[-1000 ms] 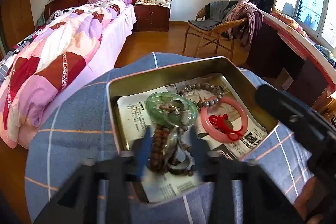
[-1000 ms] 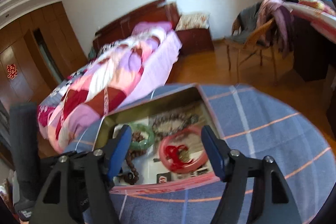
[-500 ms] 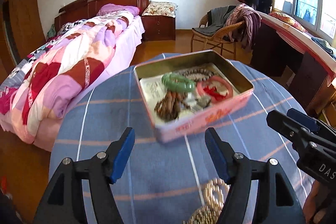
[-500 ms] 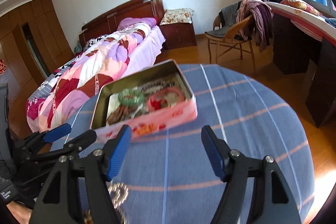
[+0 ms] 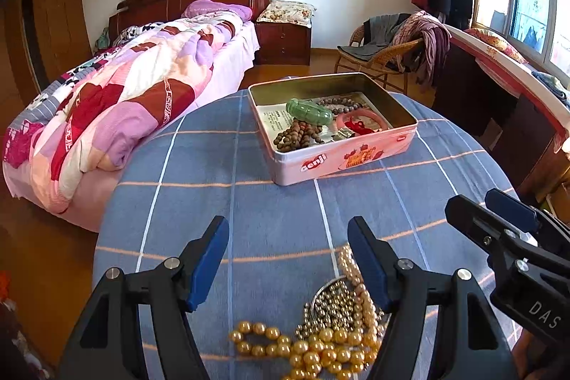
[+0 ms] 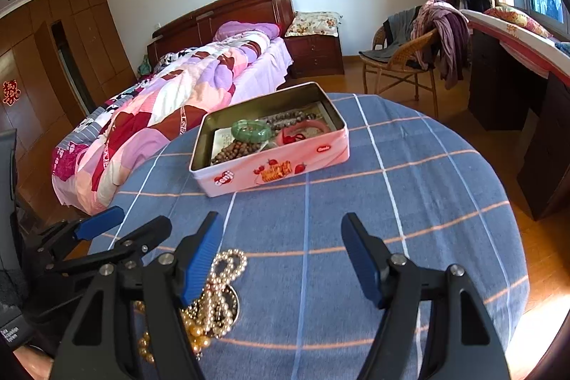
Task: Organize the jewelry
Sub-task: 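Reach the left tool to the large gold bead strand and grasp it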
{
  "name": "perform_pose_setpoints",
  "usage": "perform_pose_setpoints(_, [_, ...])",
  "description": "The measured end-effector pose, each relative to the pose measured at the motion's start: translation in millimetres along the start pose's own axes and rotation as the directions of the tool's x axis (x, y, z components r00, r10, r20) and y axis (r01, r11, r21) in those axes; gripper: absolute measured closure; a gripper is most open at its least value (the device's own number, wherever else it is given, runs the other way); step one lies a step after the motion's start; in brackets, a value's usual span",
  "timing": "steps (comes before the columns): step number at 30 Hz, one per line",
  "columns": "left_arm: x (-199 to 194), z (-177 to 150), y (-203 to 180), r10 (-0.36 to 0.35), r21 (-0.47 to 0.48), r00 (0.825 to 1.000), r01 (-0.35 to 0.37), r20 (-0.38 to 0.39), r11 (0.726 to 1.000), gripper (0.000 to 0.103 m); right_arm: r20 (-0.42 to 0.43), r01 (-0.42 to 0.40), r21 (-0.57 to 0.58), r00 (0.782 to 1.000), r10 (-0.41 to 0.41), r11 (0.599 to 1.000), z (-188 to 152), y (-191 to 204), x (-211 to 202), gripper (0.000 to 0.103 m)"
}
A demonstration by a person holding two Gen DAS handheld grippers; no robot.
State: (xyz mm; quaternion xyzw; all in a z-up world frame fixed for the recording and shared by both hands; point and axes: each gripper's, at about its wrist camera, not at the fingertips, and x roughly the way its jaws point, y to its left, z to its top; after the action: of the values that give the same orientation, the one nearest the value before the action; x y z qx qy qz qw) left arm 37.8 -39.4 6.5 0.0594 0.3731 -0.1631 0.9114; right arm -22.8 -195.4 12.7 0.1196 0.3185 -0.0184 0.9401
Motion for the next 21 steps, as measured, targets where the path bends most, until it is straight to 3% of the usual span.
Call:
perform_pose_setpoints(12, [-14, -14, 10, 0.053, 0.000, 0.998, -0.053, 0.017, 0.999, 0.033, 0.005, -0.007, -0.027, 1.000, 0.008, 1.000, -10, 12, -9, 0.030])
perform_pose_setpoints(21, [-10, -48, 48, 0.063, -0.039, 0.998, -0.064, -0.017, 0.997, 0.034, -0.056, -0.019, -0.034, 0.998, 0.017, 0.999, -25, 6, 0, 0.049])
